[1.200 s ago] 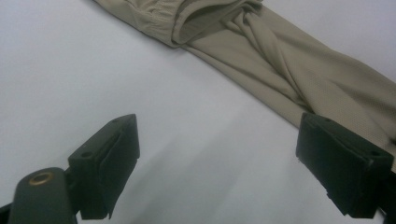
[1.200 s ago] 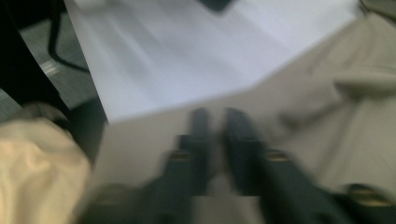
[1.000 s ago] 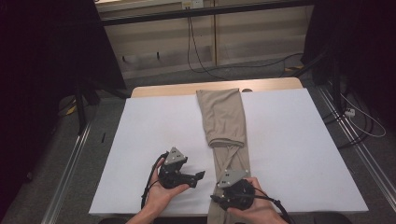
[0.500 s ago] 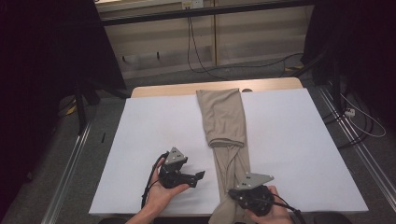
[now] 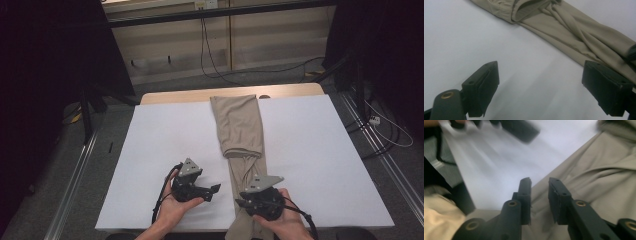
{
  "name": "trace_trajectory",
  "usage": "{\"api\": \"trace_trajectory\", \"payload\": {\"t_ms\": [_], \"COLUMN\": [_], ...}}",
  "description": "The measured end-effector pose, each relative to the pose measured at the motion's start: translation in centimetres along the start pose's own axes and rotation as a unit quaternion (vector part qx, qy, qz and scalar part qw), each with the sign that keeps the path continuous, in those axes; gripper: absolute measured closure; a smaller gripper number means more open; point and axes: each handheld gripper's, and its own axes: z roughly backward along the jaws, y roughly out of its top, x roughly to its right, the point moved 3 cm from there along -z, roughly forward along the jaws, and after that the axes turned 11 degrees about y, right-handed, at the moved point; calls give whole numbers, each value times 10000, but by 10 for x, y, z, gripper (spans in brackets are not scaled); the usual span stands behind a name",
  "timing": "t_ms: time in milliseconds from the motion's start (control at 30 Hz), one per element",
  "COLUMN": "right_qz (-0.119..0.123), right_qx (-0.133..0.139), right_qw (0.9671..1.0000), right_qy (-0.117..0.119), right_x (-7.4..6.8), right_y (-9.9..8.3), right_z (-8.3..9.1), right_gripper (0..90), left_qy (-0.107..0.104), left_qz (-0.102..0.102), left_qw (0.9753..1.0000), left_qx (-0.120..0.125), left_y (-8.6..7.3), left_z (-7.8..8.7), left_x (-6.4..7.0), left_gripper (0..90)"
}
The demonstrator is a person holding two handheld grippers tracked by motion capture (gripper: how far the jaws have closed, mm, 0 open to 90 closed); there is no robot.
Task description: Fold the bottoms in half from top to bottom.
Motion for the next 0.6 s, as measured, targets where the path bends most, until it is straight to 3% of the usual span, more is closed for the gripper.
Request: {"api": "trace_trajectory", "payload": {"t_ms": [67, 233, 300, 367, 500, 600], "right_qz": [-112, -120, 36, -75, -325, -520], "right_qx": [-209, -277, -363, -343, -82, 185], "right_qw": [9996, 9990, 9981, 9979, 9985, 9980], "right_qy": [-181, -332, -498, -553, -434, -312], "right_x": [1, -6, -11, -11, -7, -1], "right_y": [-6, -16, -20, -23, -29, -38], "right_z": [-8, -2, 1, 5, 20, 33], "right_gripper": [611, 583, 651, 701, 870, 879], "left_qy": [23, 34, 9, 8, 5, 8], "left_qz": [8, 16, 9, -53, -20, -32], "left_qw": [10000, 10000, 10000, 10000, 10000, 10000], "left_qx": [18, -14, -10, -24, -69, -54], "left_y": [-1, -1, -1, -1, -2, -1], "left_z": [2, 0, -1, -2, -3, -2], "left_x": [-1, -1, 1, 1, 2, 1], "left_gripper": [146, 146, 147, 147, 147, 147]}}
